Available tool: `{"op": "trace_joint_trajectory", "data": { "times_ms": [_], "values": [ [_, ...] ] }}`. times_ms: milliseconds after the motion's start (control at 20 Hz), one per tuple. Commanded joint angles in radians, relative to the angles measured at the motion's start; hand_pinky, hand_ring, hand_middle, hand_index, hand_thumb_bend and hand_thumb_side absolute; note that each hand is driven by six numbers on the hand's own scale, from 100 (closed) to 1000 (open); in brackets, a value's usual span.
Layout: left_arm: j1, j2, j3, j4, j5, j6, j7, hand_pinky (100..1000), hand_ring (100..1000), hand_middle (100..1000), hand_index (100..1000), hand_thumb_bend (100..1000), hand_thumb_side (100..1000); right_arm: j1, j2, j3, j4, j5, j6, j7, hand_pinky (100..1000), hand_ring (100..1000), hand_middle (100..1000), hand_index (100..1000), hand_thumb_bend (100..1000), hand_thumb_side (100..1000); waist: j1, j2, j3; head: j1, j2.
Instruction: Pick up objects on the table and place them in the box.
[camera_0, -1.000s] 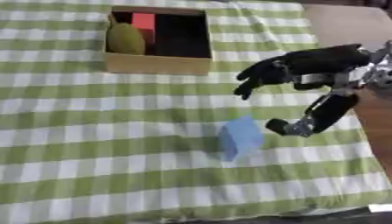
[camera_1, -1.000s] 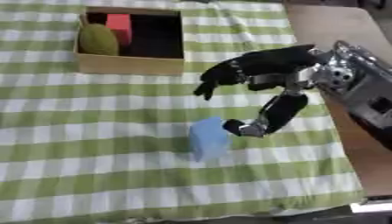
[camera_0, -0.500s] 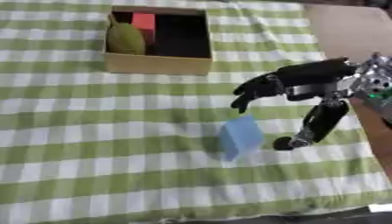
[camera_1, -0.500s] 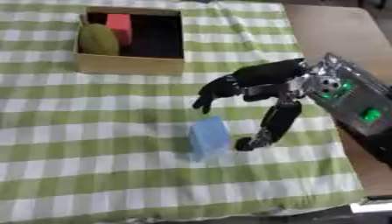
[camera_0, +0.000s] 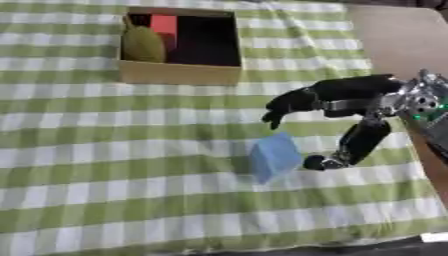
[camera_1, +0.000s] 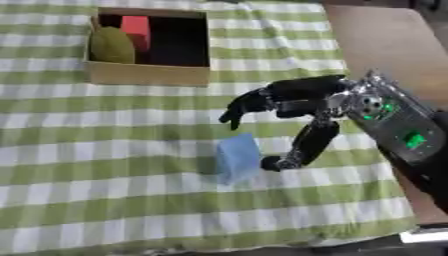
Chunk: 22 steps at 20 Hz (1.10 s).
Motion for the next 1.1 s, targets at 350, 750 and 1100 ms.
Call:
{"op": "trace_joint_trajectory", "data": {
  "times_ms": [350, 750, 1100],
  "values": [
    [-0.004, 0.001, 0.010, -0.015, -0.010, 0.008, -0.011, 688, 775, 700, 801, 100, 580, 0.009, 0.034, -0.011, 0.025, 0.087, -0.028, -0.031, 1000, 1000, 797, 973, 275, 241, 0.004, -0.014, 0.002, -0.007, 0.005],
    [0.001, -0.010, 0.010, -0.015, -0.011, 0.014, -0.019, 684, 777, 695, 797, 100, 580, 0.018, 0.063, -0.017, 0.078, 0.149, -0.069, -0.041, 1000, 1000, 803, 971, 318, 244, 0.007, -0.011, 0.002, -0.008, 0.005],
    [0.004, -0.017, 0.010, -0.015, -0.010, 0.015, -0.028, 685, 785, 696, 795, 100, 580, 0.018, 0.090, -0.018, 0.122, 0.206, -0.097, -0.074, 1000, 1000, 802, 970, 330, 253, 0.011, -0.009, 0.004, -0.011, 0.005]
  ]
}}
